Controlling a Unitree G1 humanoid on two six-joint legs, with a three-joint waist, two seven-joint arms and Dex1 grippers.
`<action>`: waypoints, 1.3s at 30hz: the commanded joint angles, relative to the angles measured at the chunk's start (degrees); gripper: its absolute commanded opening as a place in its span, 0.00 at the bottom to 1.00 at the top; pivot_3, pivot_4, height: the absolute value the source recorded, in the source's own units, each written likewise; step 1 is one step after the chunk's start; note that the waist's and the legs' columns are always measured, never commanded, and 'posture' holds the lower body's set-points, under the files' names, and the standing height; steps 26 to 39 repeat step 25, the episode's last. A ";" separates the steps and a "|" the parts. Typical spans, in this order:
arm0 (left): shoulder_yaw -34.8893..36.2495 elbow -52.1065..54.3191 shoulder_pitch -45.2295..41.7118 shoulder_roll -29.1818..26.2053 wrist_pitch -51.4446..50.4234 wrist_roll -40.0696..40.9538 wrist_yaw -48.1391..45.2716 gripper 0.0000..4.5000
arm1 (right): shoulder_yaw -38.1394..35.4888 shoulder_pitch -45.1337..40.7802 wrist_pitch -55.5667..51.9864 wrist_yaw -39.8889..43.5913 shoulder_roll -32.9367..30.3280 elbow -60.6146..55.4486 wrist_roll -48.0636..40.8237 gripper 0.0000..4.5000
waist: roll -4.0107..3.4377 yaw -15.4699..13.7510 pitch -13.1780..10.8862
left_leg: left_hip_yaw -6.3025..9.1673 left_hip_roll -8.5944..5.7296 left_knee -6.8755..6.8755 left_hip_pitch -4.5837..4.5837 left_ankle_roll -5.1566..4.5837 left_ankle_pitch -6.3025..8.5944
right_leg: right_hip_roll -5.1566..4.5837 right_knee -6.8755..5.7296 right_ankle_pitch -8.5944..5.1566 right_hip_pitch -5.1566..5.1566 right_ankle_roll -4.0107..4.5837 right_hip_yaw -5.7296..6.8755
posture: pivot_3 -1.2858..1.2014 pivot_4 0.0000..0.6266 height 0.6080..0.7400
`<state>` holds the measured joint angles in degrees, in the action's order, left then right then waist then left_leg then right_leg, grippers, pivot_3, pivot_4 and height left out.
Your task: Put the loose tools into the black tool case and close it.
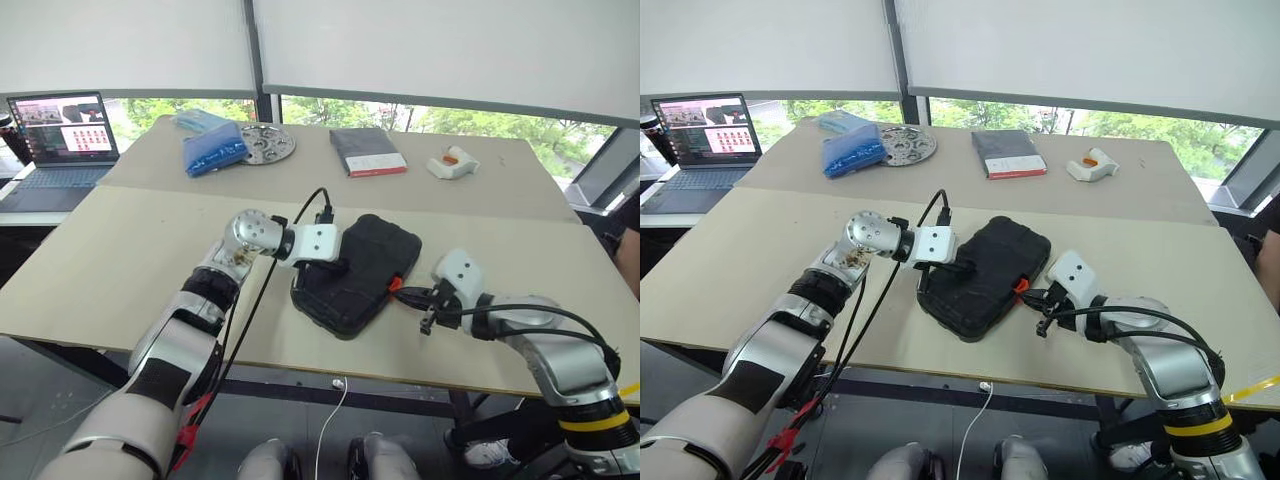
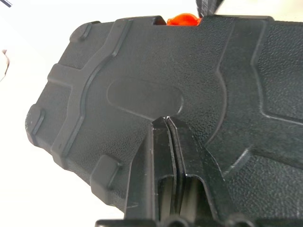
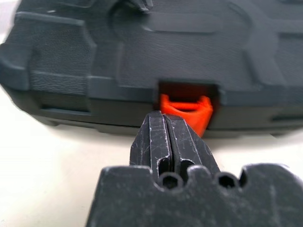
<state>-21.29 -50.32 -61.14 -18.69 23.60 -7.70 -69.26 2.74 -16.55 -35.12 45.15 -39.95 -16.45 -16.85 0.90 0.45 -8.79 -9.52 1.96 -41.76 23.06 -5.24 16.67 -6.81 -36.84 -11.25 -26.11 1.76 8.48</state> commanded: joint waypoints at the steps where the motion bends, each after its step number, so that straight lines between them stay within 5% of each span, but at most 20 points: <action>1: -2.54 -2.28 2.98 0.12 -0.85 -2.95 -1.16 0.02 | -1.37 -0.71 2.14 -0.04 -0.46 0.05 0.48 0.00 | -0.01 -0.05 0.01 | 0.00 -0.01 0.00 0.00 0.00 0.00 | -0.01 0.03 0.00 0.02 0.00 0.00 | 0.52 0.24 0.84; 6: 0.39 -0.92 3.70 -1.02 -4.40 0.09 -2.17 0.02 | -6.03 -1.01 -1.90 2.02 -2.12 -1.65 -4.34 0.00 | -0.02 -0.18 0.01 | -0.01 -0.03 0.00 0.01 -0.01 0.01 | -0.05 0.04 0.00 0.01 -0.01 0.02 | 0.52 0.24 0.84; 10: 8.19 4.47 5.66 -5.68 -16.61 8.93 -6.56 0.26 | -12.99 2.54 -4.00 10.20 -9.37 -4.60 -10.95 0.27 | -0.02 0.19 -0.01 | 0.00 -0.01 0.00 0.17 -0.02 0.01 | 0.00 0.07 0.00 -0.12 0.00 0.03 | 0.52 0.24 0.84; 17: 21.12 22.22 9.51 -26.58 -46.55 25.22 -19.32 0.79 | -26.09 4.22 -4.45 26.18 -23.81 7.30 -17.94 0.79 | 0.15 0.35 -0.84 | 0.00 0.11 0.13 0.29 0.21 -0.11 | 0.26 0.10 -0.05 -0.31 0.08 0.01 | 0.52 0.24 0.84; 20: 23.10 25.95 12.00 -31.03 -49.11 26.26 -19.13 0.99 | -26.64 4.52 -3.32 30.78 -26.95 10.94 -18.16 0.98 | 0.14 -0.36 -0.86 | 0.03 0.09 0.11 0.29 0.18 -0.09 | 0.17 0.19 -0.06 -0.22 0.07 0.04 | 0.52 0.24 0.84; 39: 24.84 29.82 16.06 -32.81 -49.53 27.30 -17.64 0.99 | -25.60 3.48 -2.96 32.90 -27.27 12.51 -19.06 0.98 | 0.08 -1.27 -0.87 | 0.03 -0.06 0.11 0.28 0.08 -0.01 | -0.11 0.23 -0.10 -0.18 0.00 0.07 | 0.52 0.24 0.84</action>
